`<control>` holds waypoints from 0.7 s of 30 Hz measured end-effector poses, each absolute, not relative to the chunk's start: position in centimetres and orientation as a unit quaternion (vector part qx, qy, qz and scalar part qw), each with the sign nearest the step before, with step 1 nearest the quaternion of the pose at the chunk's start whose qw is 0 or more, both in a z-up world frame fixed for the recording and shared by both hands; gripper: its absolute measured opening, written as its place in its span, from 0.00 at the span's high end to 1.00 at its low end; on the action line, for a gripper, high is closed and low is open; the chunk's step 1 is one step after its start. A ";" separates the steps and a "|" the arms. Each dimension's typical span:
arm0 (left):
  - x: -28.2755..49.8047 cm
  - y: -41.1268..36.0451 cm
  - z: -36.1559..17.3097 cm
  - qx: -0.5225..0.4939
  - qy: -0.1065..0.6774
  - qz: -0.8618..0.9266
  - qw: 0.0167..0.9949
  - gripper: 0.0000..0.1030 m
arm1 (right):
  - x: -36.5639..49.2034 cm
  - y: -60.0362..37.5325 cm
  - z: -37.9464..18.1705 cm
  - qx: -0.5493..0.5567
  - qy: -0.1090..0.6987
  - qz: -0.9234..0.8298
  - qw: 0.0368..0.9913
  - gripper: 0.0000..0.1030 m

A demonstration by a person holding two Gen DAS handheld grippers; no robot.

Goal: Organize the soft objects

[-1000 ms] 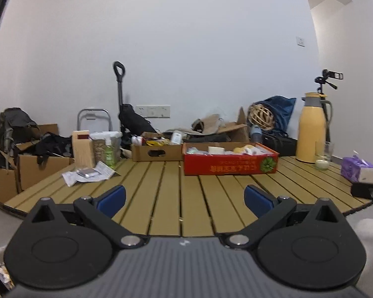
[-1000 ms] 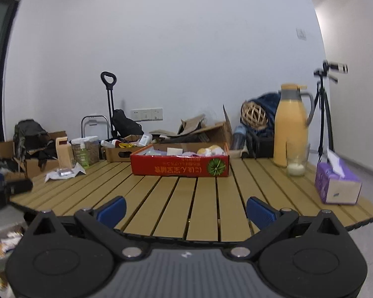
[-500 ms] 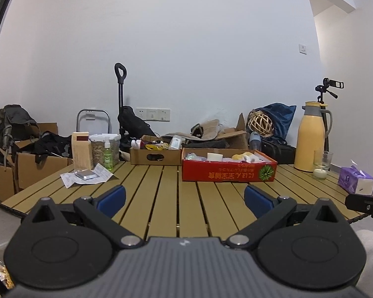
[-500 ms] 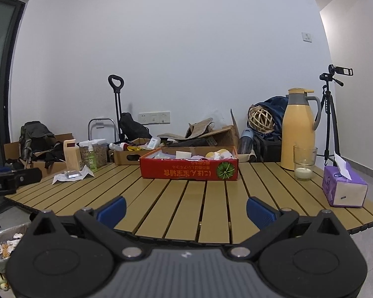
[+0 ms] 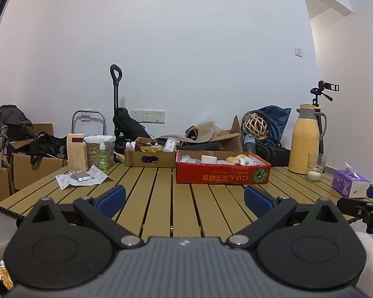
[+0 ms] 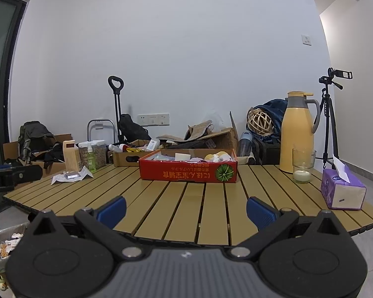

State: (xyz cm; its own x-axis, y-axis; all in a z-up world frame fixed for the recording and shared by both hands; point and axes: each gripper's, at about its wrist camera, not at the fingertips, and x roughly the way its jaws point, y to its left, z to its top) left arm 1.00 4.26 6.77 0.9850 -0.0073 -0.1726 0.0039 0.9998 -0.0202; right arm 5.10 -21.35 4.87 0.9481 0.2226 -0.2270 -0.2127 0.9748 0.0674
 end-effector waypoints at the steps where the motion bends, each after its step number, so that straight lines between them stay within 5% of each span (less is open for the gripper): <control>1: 1.0 4.2 6.8 -0.010 0.087 -0.003 0.996 0.00 | 5.1 -21.4 4.9 0.022 0.117 0.110 0.987 0.00; 21: 0.9 4.3 7.0 -0.010 0.085 -0.005 0.996 0.00 | 4.8 -21.3 4.9 0.022 0.113 0.112 0.987 0.00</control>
State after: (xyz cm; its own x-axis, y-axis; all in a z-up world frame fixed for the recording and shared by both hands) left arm 0.94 4.29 6.99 0.9854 -0.0112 -0.1696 0.0078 0.9998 -0.0207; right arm 4.82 -21.26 4.88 0.9497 0.2253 -0.2173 -0.2155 0.9741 0.0683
